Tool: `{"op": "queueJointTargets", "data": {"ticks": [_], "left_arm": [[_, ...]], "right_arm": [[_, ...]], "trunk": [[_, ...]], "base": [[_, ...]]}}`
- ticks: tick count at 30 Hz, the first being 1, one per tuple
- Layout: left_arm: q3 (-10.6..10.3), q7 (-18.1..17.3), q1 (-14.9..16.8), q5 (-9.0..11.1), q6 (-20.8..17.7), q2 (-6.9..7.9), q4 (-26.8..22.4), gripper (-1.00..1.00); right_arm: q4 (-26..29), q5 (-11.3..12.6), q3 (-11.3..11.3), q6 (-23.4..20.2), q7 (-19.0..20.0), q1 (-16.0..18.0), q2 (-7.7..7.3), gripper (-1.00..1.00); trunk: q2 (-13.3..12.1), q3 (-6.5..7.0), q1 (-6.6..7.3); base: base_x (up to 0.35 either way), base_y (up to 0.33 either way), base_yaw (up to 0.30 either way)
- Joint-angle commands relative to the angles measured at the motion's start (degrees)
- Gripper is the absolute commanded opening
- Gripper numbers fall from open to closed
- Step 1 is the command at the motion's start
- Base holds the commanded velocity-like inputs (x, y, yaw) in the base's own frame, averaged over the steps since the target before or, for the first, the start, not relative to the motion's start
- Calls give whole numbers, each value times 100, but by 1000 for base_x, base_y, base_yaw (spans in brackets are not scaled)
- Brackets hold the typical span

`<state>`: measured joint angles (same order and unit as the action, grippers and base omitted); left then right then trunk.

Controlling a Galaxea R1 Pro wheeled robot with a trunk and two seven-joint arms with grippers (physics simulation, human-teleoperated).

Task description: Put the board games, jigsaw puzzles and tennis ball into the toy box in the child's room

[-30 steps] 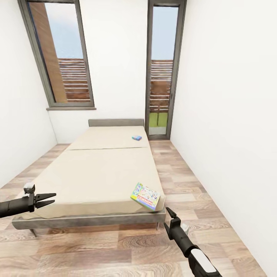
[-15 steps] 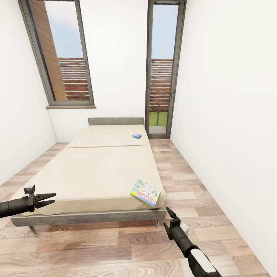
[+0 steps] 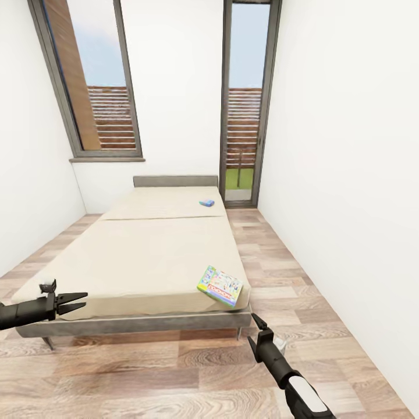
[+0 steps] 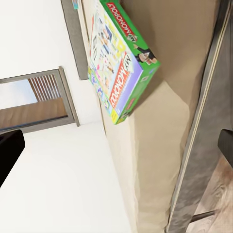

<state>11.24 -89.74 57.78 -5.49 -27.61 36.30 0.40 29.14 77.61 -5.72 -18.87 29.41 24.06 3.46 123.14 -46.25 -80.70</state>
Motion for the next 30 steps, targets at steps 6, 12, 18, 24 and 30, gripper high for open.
{"op": "queueJointTargets", "data": {"ticks": [6,12,18,24,30], "left_arm": [[53,-26,6,-51,-65,-11,4,100],[52,-26,-5,-49,-73,-19,4,100],[52,-26,-11,-47,-82,-31,4,100],[53,-26,-12,-42,-99,-14,4,100],[54,-26,-23,-41,-103,-15,4,100]], "right_arm": [[3,44,-27,-48,3,4,6,100],[1,44,-30,-47,3,3,1,100],[3,44,-39,-47,3,5,-2,100],[1,43,-43,-47,3,3,-2,100],[3,44,-43,-47,3,2,-3,100]], "trunk": [[245,-114,-131],[485,-222,-263],[646,-293,-351],[646,-293,-351],[646,-293,-351]], "base": [[0,0,0],[0,0,0],[0,0,0],[0,0,0],[0,0,0]]}}
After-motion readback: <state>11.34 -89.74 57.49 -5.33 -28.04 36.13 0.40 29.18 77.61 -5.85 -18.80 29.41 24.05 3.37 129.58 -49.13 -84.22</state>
